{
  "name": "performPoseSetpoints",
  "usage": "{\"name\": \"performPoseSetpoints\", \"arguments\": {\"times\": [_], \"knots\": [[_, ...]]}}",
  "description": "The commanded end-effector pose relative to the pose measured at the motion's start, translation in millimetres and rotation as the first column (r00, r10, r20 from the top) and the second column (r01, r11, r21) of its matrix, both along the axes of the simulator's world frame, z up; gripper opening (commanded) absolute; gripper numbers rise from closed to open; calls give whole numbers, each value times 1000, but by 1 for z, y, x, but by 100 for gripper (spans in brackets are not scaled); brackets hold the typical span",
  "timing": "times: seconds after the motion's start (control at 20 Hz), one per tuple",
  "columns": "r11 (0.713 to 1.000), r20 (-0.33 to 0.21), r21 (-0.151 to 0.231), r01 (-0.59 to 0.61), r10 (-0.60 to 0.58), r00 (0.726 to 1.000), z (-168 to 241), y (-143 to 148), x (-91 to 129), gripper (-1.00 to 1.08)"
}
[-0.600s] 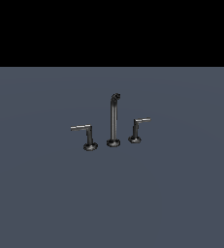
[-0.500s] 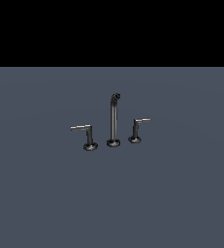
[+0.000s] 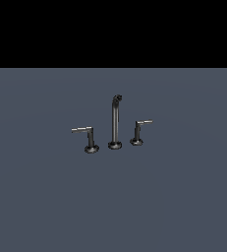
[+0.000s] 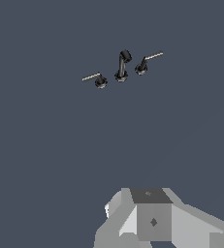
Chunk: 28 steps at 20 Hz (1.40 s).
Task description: Turn on the faucet by rotating a designated handle.
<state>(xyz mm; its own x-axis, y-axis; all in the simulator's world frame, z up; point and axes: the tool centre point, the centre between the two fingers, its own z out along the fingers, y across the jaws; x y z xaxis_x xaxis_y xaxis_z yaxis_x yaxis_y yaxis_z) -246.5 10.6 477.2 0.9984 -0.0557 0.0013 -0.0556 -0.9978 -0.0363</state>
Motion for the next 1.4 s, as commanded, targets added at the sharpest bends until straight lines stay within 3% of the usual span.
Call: {"name": "performPoseSetpoints", "arguments": {"times": [0.0, 0.35, 0.65, 1.0, 1.35], "knots": [[1000, -1, -1, 27, -27, 1000, -8, 6, 3, -100], [990, -3, -3, 144, -144, 990, -43, 29, 17, -100], [963, -6, -5, 269, -269, 963, -80, 53, 36, -100], [913, -8, -8, 409, -409, 913, -125, 78, 63, -100], [844, -11, -10, 536, -536, 844, -168, 98, 92, -100]]}}
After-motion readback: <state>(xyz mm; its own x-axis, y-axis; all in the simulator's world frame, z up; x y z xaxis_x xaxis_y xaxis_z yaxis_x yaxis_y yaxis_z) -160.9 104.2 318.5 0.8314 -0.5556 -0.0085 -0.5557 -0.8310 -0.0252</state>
